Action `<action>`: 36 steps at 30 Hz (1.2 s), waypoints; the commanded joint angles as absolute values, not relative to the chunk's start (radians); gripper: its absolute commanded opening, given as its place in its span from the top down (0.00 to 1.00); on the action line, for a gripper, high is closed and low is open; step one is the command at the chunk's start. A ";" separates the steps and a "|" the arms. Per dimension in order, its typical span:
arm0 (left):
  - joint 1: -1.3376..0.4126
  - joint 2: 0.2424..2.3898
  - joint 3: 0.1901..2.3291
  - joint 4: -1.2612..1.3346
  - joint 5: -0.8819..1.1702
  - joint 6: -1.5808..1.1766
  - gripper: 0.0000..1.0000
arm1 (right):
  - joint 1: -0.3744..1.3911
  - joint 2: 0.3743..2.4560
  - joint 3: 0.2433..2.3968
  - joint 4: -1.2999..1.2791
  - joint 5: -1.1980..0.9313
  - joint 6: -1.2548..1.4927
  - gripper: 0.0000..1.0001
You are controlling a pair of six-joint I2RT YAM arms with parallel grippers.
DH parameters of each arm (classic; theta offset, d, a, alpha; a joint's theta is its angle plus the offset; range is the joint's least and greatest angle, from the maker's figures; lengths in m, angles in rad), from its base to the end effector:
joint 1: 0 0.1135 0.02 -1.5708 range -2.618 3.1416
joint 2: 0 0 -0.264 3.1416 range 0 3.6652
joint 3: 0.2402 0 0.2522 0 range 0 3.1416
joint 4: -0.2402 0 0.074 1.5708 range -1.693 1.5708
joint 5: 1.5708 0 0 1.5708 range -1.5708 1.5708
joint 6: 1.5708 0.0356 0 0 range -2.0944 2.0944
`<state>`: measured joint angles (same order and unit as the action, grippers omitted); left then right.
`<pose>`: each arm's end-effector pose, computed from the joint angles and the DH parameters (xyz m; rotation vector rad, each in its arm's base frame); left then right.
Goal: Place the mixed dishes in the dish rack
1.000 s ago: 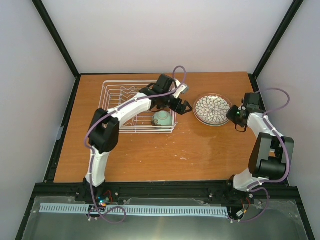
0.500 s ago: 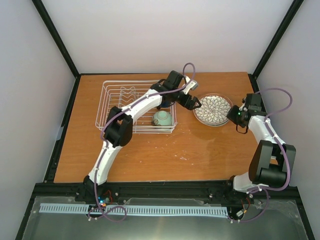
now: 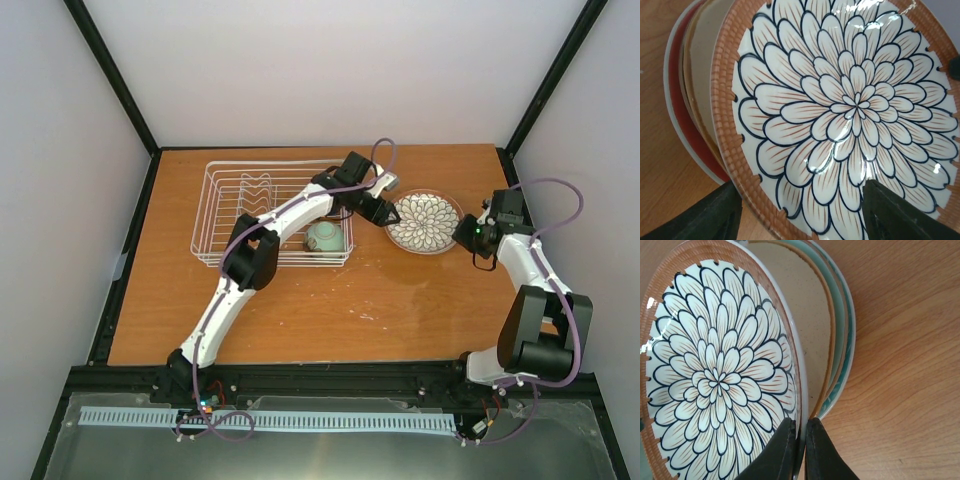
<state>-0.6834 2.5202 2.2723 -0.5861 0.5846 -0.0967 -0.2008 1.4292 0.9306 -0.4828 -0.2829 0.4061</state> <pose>0.4191 -0.3666 0.1885 0.9909 2.2861 -1.0521 0.2829 -0.0474 0.2205 0.6568 2.4665 0.4405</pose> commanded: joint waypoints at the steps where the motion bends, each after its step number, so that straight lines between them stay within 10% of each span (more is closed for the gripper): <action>1: -0.691 2.542 2.332 -0.603 0.619 -0.093 0.37 | -0.193 1.424 0.907 -0.528 -0.377 0.353 0.97; 13: -0.691 2.539 2.334 -0.575 0.662 -0.120 0.80 | -0.193 1.509 0.857 -0.439 -0.478 0.359 0.97; 20: -0.692 2.539 2.339 -0.567 0.671 -0.141 0.65 | -0.194 1.518 0.853 -0.416 -0.520 0.352 0.97; 25: -0.692 2.527 2.336 -0.553 0.671 -0.155 0.99 | -0.193 1.508 0.862 -0.417 -0.520 0.342 0.97; 36: -0.691 2.488 2.294 -0.536 0.652 -0.162 0.99 | -0.192 1.516 0.857 -0.406 -0.519 0.335 0.97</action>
<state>-0.6506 2.5340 2.3028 -0.5289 0.5457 -0.1993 -0.2092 1.5028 0.8623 -0.4263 -0.4839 0.3733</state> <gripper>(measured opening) 0.044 0.032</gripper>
